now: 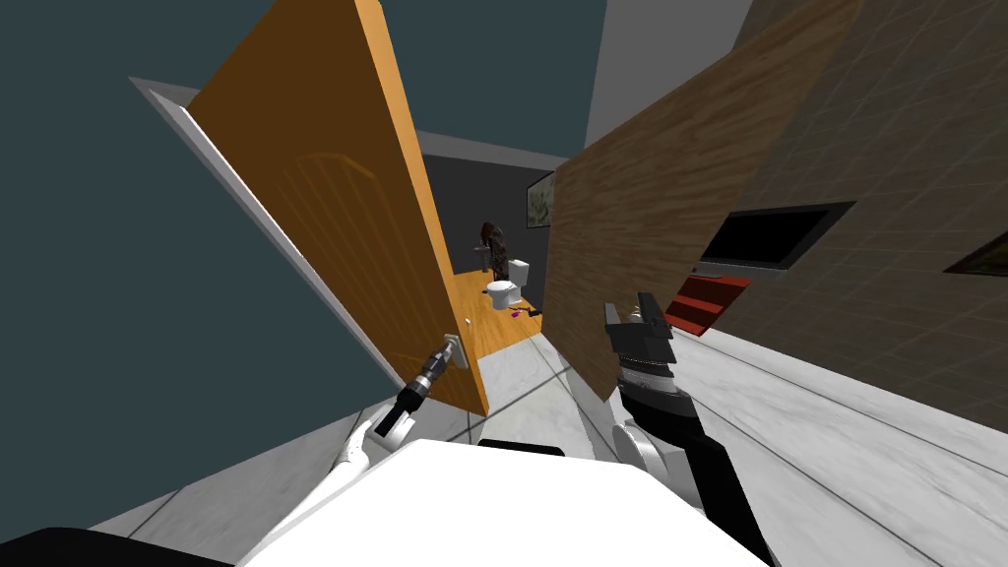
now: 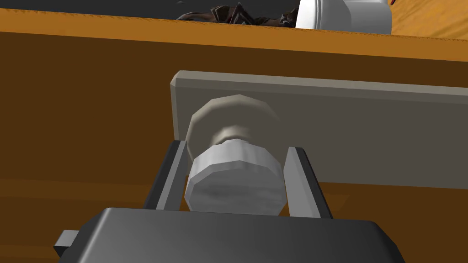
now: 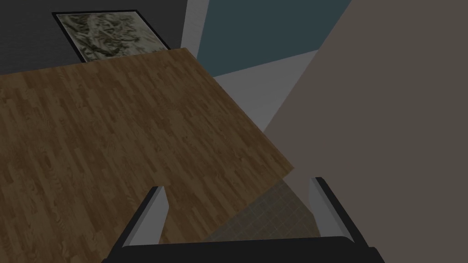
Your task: Pull the door open
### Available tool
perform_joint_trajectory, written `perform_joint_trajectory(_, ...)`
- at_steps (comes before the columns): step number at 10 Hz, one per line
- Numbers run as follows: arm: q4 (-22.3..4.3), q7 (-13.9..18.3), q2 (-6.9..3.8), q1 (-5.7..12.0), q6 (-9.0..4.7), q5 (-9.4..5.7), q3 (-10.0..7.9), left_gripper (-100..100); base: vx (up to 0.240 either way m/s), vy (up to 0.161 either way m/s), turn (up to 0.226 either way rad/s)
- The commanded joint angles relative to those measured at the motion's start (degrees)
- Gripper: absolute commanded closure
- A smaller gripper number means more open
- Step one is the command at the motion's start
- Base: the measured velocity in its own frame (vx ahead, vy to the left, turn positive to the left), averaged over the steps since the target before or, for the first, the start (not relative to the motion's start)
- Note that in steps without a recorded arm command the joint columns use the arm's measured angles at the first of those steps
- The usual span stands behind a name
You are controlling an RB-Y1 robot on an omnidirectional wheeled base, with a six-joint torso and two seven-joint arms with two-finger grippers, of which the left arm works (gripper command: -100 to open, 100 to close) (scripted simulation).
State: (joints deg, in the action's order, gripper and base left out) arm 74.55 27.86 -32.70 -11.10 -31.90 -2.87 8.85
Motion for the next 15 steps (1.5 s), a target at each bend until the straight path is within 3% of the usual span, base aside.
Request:
perform_joint_trajectory(1, -0.2, 0.9, -1.26, -0.57, -1.55, 0.09, 0.55, 100, -0.211, 0.115, -0.174)
perform_joint_trajectory(6, -0.6, 3.3, -4.51, -1.91, -5.44, 0.21, 1.74, 100, -0.215, 0.119, -0.124)
perform_joint_trajectory(7, -0.4, 2.9, -4.00, -1.86, -4.84, 0.27, 1.82, 100, -0.090, 0.048, -0.024)
perform_joint_trajectory(8, -0.9, 3.5, -4.74, -2.43, -6.19, 0.35, 2.18, 100, -0.133, 0.035, -0.109)
perform_joint_trajectory(11, -1.5, 4.3, -5.98, -3.05, -8.26, 0.35, 2.42, 100, -0.161, 0.108, -0.125)
perform_joint_trajectory(15, -2.5, 5.9, -8.37, -4.23, -12.21, 0.37, 2.89, 100, -0.169, 0.113, -0.147)
